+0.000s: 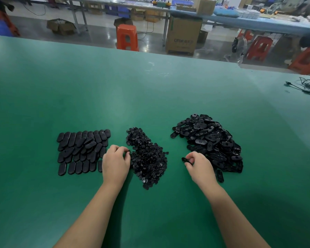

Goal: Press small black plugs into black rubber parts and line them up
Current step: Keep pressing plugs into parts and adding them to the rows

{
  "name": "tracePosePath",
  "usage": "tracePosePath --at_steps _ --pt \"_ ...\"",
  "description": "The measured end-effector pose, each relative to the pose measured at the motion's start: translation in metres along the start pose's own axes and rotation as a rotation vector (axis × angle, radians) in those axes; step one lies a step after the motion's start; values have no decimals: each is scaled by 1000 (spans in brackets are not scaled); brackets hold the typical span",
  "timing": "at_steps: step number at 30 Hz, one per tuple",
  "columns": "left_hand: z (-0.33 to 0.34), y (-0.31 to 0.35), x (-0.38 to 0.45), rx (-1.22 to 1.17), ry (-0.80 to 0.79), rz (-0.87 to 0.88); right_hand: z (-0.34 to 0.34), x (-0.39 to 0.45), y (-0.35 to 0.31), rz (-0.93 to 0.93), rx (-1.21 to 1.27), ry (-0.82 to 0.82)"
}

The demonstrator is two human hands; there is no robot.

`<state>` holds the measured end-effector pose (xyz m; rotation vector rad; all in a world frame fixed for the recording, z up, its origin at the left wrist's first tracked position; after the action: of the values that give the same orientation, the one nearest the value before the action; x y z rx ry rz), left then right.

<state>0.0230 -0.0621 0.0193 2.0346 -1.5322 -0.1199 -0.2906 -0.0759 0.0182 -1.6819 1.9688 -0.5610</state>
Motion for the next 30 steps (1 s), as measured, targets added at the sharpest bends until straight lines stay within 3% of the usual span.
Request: tracePosePath --at_steps 5,11,22,24,28,30 --pt "2 -1 1 23 -37 -13 -1 -4 -9 -60 73 76" --pt "2 0 1 36 -50 -18 5 -5 -3 -72 21 -40" --pt "0 0 1 -28 -54 -26 5 3 -11 -44 -47 -38" --pt "-1 1 1 -76 -52 -30 6 4 -10 -30 79 -14" --pt "-3 -3 2 -182 -52 -57 11 -2 -12 45 601 11" --pt "-3 -5 2 -232 -60 -78 18 -7 -16 56 704 31"
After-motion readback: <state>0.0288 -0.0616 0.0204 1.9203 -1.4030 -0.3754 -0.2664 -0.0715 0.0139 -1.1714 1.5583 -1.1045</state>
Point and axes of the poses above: each hand's wrist, its own x-axis towards the middle knuckle, its own z-axis out of the palm, y = z × x, the point moved 7 cm from there along x, towards the middle knuckle, and after that the axes turned 6 degrees about x, right-handed, at the moved point
